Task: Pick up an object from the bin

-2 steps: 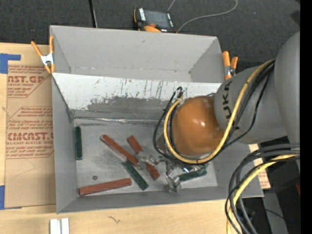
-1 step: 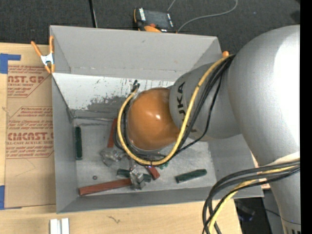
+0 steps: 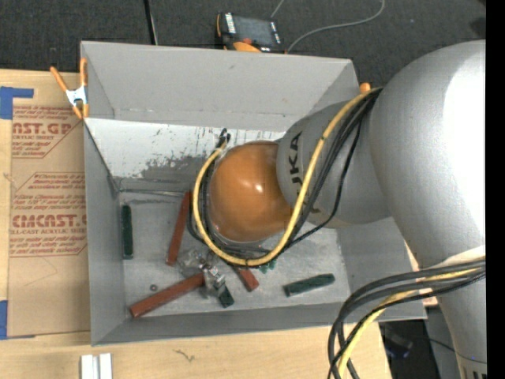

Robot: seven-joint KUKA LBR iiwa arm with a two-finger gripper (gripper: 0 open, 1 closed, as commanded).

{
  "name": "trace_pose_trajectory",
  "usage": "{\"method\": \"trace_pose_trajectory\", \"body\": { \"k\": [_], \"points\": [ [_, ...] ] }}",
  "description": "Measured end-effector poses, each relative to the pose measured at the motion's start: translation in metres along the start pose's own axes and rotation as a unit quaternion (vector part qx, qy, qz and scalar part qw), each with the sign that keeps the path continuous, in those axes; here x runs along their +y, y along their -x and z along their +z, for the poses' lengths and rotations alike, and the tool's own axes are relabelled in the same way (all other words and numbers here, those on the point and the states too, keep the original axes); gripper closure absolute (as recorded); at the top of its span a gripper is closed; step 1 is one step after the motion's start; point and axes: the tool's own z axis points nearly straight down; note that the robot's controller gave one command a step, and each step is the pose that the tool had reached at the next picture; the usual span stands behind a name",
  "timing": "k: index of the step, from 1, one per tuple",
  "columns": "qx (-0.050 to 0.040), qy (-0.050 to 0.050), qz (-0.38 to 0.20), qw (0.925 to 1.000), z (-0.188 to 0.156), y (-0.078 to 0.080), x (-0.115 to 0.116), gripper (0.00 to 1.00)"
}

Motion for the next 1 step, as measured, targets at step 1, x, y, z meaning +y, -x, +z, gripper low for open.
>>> {"method": "trace_pose_trajectory", "body": {
  "k": [1],
  "points": [
    [-0.0035,-0.003,-0.080,0.9968,-0.1350,0.0538,-0.0419,1.00]
  ]
}}
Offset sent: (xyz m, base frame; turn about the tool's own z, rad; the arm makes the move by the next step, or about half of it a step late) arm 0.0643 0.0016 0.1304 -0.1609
